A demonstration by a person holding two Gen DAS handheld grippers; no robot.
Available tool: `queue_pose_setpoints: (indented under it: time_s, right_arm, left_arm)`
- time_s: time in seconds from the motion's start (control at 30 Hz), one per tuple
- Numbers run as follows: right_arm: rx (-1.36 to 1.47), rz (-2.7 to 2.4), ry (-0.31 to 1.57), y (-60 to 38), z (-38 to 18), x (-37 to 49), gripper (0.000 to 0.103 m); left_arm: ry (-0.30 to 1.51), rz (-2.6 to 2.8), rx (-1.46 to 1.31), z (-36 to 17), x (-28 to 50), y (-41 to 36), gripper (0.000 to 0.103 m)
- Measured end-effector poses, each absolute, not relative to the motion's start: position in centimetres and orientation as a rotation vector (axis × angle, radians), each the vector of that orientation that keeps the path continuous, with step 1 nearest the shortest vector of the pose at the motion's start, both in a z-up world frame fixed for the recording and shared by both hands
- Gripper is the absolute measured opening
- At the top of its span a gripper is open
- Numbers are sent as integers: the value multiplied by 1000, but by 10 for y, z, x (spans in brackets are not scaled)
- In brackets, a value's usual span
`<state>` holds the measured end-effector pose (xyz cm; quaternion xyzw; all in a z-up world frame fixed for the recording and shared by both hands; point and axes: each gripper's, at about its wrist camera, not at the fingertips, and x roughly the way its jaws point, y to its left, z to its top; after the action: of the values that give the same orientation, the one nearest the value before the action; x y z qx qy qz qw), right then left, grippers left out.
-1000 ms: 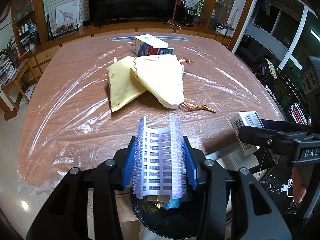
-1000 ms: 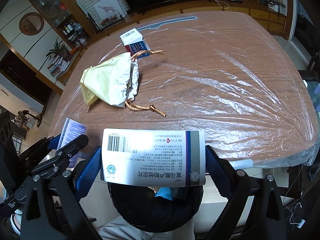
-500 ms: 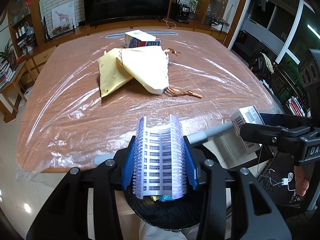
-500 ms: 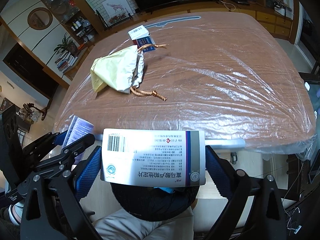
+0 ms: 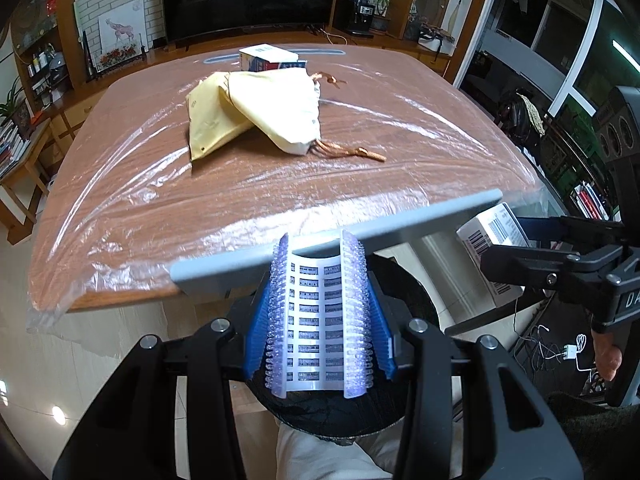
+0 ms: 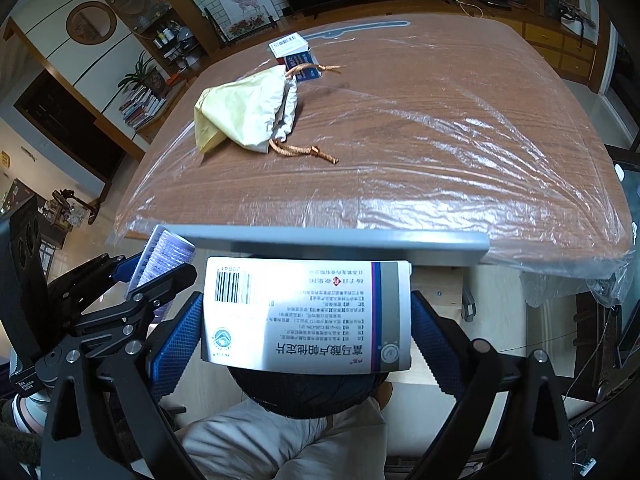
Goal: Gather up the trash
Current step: 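Carry the medicine box and lavender roller over the black bin with both tools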
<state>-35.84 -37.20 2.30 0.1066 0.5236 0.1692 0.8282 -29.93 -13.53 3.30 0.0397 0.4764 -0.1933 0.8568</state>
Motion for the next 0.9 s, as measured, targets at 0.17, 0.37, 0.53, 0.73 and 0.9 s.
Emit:
queue_pose_setpoints:
  time_s: [0.17,0.37,0.53,0.73,0.9]
  right_arm:
    - [208,373,1131,-371,17,-364,95]
    - [196,380,1160,-371,6,-369,95]
    - [183,385,1190,-368,-5,-373,95]
    - [164,390,1214,-364,-14,-375,95]
    - [151,390,1231,-362,-22,-377,95]
  left_arm:
    - [1018,-409,89,27,-306,-137,45]
    - [1043,-407,96,18,-312,-137,45]
    - [1060,-403,106,10,-317,-137,45]
    - [1079,-402,140,1,-322,-137,45]
    - [1103,-405,154,-6,-324,-137,45]
